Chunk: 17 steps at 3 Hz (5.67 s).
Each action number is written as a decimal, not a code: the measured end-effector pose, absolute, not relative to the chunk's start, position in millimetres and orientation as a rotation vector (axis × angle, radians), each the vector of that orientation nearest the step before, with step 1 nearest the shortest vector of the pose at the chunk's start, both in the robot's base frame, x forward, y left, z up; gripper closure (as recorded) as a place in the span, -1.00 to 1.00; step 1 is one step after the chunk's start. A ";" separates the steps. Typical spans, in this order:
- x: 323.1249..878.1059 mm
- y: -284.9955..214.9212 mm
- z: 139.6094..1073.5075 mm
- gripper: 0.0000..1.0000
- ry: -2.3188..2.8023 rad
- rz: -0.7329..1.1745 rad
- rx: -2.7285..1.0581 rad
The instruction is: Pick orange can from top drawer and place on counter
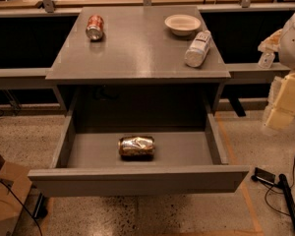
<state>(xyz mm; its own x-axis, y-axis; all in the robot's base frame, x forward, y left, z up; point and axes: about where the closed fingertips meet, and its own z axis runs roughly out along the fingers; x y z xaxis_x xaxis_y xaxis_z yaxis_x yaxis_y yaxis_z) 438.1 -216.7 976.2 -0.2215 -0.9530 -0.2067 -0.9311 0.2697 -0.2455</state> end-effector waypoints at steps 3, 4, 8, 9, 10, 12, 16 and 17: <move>448.2 -217.7 949.6 -1.00 2.271 -0.083 -1.644; 461.1 -200.5 909.1 -1.00 2.264 0.024 -1.648; 513.4 -131.7 799.0 -1.00 2.214 0.359 -1.508; 526.4 -111.5 780.8 -1.00 2.172 0.406 -1.505; 555.0 -84.9 750.2 -1.00 2.134 0.476 -1.446; 598.7 -5.5 674.6 -1.00 2.090 0.596 -1.407; 589.5 36.2 643.4 0.30 2.152 0.474 -1.387; 584.4 15.3 699.4 0.77 2.110 0.432 -1.351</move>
Offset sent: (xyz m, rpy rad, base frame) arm 0.0275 0.0075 -0.0661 0.1313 0.0048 -0.0425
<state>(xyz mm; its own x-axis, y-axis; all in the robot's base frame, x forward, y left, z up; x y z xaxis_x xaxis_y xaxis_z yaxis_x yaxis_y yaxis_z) 584.4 15.3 699.4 -0.3103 -0.7095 -0.6328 -0.9010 0.4318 -0.0423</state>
